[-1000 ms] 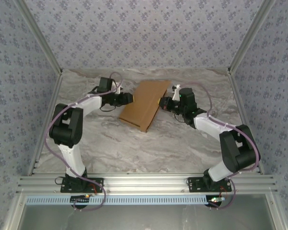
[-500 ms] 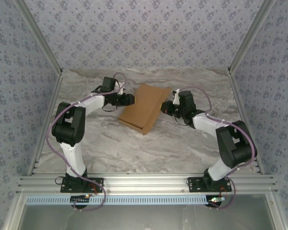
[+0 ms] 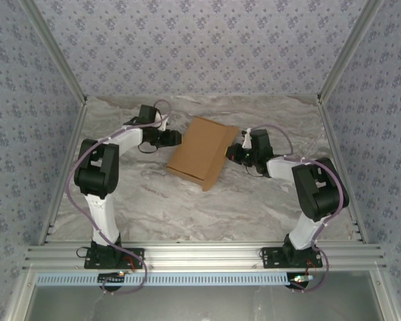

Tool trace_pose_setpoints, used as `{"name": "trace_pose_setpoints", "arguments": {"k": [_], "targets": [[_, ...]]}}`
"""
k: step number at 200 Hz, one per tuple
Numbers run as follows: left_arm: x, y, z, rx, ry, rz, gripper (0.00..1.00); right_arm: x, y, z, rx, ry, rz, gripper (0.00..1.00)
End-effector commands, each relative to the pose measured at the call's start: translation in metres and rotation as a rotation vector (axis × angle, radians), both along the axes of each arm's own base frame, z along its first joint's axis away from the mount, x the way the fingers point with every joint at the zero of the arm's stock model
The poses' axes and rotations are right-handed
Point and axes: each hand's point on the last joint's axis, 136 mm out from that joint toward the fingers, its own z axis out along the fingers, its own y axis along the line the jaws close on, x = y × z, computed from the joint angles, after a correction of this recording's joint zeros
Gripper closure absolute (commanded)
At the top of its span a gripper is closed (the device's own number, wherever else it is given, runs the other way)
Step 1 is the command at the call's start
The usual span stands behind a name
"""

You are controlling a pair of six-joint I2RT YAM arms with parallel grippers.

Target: Fold the paper box

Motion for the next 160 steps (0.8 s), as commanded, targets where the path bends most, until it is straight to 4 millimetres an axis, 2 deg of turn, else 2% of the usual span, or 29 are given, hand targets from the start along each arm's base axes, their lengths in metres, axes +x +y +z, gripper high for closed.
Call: {"name": "trace_pose_setpoints", "arguments": {"k": [1, 39, 83, 108, 160], "targets": [[-0.009, -0.016, -0.006, -0.076, 0.062, -0.079, 0.45, -0.003, -0.008, -0.020, -0.031, 0.022, 0.004, 0.94], [-0.017, -0.023, -0.018, -0.125, 0.139, -0.095, 0.58, -0.001, -0.006, -0.008, -0.031, -0.027, 0.041, 0.94], [-0.044, -0.039, -0.026, -0.218, 0.224, -0.120, 0.71, 0.001, -0.002, 0.020, 0.005, -0.091, 0.074, 0.94], [-0.056, -0.044, -0.028, -0.263, 0.253, -0.114, 0.76, 0.000, 0.001, 0.040, 0.051, -0.132, 0.087, 0.94], [-0.067, -0.053, -0.026, -0.347, 0.283, -0.094, 0.82, -0.007, 0.009, 0.085, 0.090, -0.221, 0.111, 0.94]]}}
